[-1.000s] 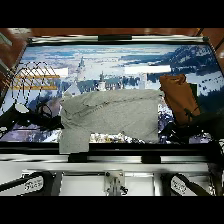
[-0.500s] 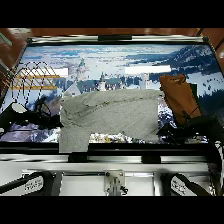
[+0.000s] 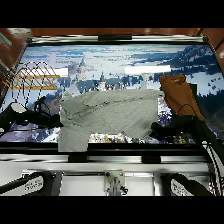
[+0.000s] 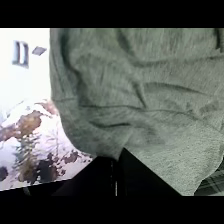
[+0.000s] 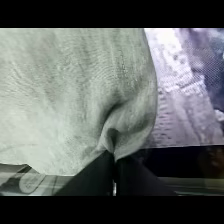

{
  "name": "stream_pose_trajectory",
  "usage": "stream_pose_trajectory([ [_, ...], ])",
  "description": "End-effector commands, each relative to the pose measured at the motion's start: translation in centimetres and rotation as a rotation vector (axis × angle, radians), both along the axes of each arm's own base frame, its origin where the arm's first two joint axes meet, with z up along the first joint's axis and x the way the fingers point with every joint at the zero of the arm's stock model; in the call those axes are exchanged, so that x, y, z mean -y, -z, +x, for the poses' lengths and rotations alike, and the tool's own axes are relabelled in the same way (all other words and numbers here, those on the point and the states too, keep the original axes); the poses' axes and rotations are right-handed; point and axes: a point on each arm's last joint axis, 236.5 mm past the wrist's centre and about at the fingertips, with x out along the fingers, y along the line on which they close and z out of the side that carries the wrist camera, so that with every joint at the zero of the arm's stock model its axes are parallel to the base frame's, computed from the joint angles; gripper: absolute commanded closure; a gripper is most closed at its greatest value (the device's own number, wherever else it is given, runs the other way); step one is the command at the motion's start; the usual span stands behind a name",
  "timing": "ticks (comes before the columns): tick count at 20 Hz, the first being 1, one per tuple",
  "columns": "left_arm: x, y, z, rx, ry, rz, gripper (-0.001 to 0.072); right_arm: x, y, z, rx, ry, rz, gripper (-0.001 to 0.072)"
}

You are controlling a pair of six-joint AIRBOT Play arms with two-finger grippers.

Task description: Fold the shirts.

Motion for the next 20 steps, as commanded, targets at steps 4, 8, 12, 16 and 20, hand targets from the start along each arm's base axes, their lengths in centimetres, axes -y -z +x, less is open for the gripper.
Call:
stream_pose_trajectory([
  [4,0.0,-8.0,4.3,0.284,0.101,0.046,0.0675,-2.5,-5.6,3.1,0.179,-0.167,0.046,0.0642],
  [8,-1.2,-31.8,8.6,0.958,-0.037,0.165,0.0675,-1.3,-25.7,11.9,0.85,-0.274,-0.114,0.0643],
  [12,-1.9,-59.8,-3.6,1.728,-0.231,0.217,0.0674,1.8,-56.4,7.2,1.668,-0.082,-0.359,0.0642],
  [16,0.3,-69.0,-17.7,2.037,-0.279,0.093,0.0674,1.8,-69.7,-5.6,2.042,0.035,-0.361,0.0642],
  [20,1.5,-68.2,-20.2,2.025,-0.241,0.079,0.0674,2.2,-68.6,-7.7,1.98,0.041,-0.375,0.0643],
])
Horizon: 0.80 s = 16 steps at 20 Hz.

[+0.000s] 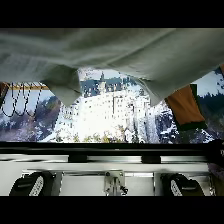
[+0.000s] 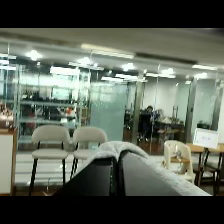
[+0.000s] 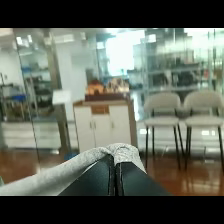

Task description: Fold the shirts.

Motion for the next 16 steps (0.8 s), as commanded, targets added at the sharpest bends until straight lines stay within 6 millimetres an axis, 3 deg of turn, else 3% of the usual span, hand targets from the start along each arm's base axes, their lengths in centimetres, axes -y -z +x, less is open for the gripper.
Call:
stream_pose_trajectory([
  [1,1.2,-0.4,-3.4,0.02,0.032,0.007,0.0674,0.8,0.2,-2.6,-0.032,0.046,-0.012,0.0643],
  [4,0.5,2.1,0.2,-0.087,-0.015,0.059,0.0674,2.1,4.9,0.9,-0.227,0.116,-0.095,0.0643],
  [8,-1.6,7.9,8.0,-0.298,-0.074,0.085,0.0674,3.4,12.9,7.5,-0.555,0.147,-0.14,0.0643],
  [12,-2.7,17.4,16.7,-0.574,-0.05,0.062,0.0674,3.4,24.1,14.8,-0.961,0.103,-0.162,0.0642],
  [16,-3.5,29.5,24.2,-0.878,-0.014,0.014,0.0674,4.1,33.2,24.5,-1.124,0.111,-0.136,0.0642],
])
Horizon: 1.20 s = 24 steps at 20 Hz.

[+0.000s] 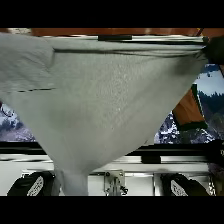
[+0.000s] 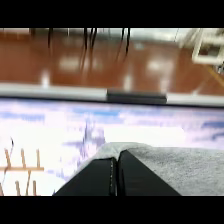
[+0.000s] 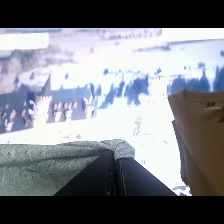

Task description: Fold the shirts.

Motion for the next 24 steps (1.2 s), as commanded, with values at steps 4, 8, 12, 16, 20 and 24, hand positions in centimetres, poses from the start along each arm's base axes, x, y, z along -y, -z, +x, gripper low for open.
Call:
stream_pose_trajectory([
  [4,-0.3,18.6,9.9,-0.422,0.017,-0.131,0.0674,1.1,15.9,12.7,-0.232,0.151,0.127,0.0642],
  [8,0.8,23.4,14.0,-0.467,0.01,-0.186,0.0674,1.5,20.2,15.0,-0.274,0.191,0.149,0.0642],
  [12,4.4,28.2,15.0,-0.563,0.071,-0.178,0.0673,1.6,21.6,15.3,-0.3,0.233,0.177,0.0642],
  [16,7.5,29.4,13.8,-0.664,0.108,-0.259,0.044,-0.6,22.8,13.2,-0.421,0.183,0.236,0.0163],
  [20,4.4,28.8,9.3,-0.922,0.109,-0.334,0.0036,0.3,21.2,8.0,-0.525,0.065,0.068,0.0163],
  [24,-1.0,31.1,0.8,-1.196,0.121,-0.317,0.004,5.7,21.7,0.9,-0.732,0.083,-0.082,0.0163],
])
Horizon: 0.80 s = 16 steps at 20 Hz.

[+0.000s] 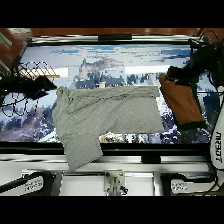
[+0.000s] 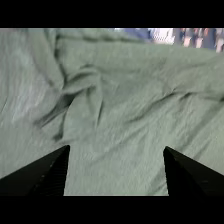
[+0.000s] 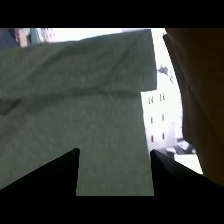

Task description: Fold the shirts.

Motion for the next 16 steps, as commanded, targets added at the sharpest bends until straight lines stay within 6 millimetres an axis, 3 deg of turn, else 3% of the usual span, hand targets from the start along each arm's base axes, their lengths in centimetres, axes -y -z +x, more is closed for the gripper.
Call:
stream_pose_trajectory([
  [1,-3.2,2.0,-8.3,-0.244,0.034,-0.039,0.004,3.1,0.8,-6.6,-0.196,-0.017,-0.011,0.0163],
  [2,-3.9,3.2,-10.2,-0.265,0.009,-0.051,0.0043,2.9,1.3,-7.7,-0.211,-0.007,0.06,0.0163],
  [4,-4.3,6.3,-14.1,-0.328,-0.005,-0.093,0.0115,2.7,2.4,-9.5,-0.224,0.018,0.153,0.0163],
  [7,-3.1,10.8,-18.0,-0.436,-0.052,-0.22,0.0114,3.0,4.6,-11.3,-0.246,0.052,0.16,0.0163],
  [10,-2.2,13.5,-17.6,-0.387,-0.092,-0.245,0.0116,1.9,6.1,-11.6,-0.255,0.046,0.2,0.0163],
  [12,-2.2,15.4,-17.4,-0.388,-0.122,-0.222,0.017,1.9,6.7,-11.5,-0.251,0.055,0.204,0.0163],
  [16,-1.4,17.8,-17.4,-0.432,-0.107,-0.226,0.0171,1.8,6.9,-11.6,-0.254,0.056,0.208,0.0163],
])
